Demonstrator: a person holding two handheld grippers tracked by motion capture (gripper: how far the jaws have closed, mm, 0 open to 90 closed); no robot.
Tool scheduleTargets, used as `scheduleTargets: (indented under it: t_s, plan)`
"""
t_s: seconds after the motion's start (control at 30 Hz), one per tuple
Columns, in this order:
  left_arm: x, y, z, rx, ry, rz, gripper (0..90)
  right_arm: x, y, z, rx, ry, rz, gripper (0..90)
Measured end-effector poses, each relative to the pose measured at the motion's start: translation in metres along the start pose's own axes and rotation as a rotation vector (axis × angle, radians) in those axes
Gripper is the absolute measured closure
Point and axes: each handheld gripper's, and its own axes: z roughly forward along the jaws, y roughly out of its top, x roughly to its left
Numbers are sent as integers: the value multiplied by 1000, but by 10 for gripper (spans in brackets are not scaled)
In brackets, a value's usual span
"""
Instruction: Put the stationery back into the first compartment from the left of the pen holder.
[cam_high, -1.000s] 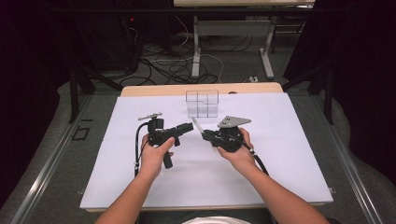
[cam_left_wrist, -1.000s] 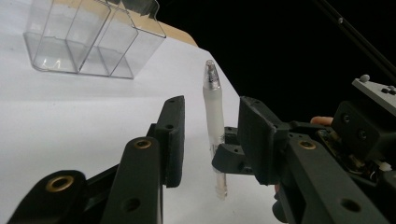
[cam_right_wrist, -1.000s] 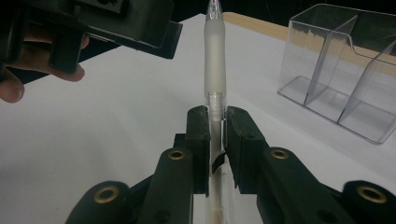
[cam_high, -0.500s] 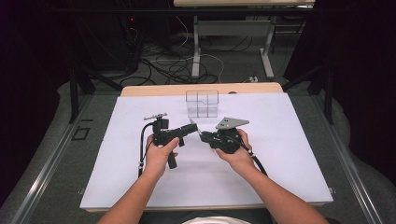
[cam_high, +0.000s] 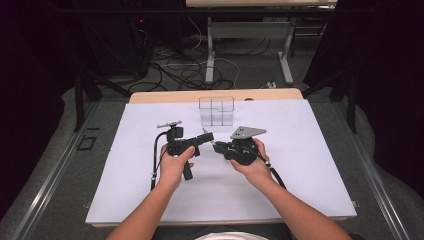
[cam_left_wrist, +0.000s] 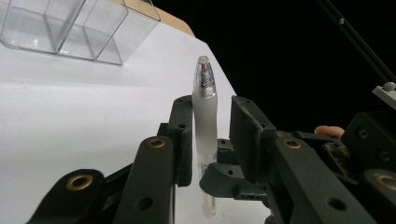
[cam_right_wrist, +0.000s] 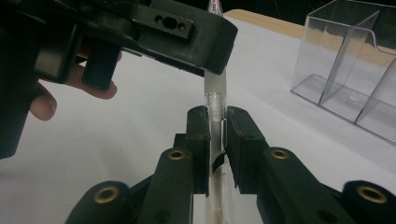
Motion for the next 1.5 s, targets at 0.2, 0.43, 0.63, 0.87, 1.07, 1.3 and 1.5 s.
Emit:
scheduleTargets:
  t_s: [0.2, 0.43, 0.63, 0.87, 1.07, 1.3, 1.5]
  plan:
    - [1, 0, 0, 2, 4, -18, 745, 1, 1, 0, 14, 6, -10, 795]
    - [3, 1, -2, 16, 2, -56, 789, 2, 0, 1, 4, 5, -12, 795]
    - [4, 1, -2, 18, 1, -66, 794, 2, -1, 1, 6, 4, -19, 794]
    - [4, 0, -2, 17, 4, -64, 796, 2, -1, 1, 3, 4, -20, 793]
    - [4, 1, -1, 27, 14, -58, 797, 1, -1, 2, 7, 7, -21, 758]
    - [7, 2, 1, 15, 30, -70, 797, -3, -1, 1, 21, 3, -13, 632]
    - [12, 5, 0, 8, 49, -56, 797, -9, -3, 3, 43, 1, -4, 518]
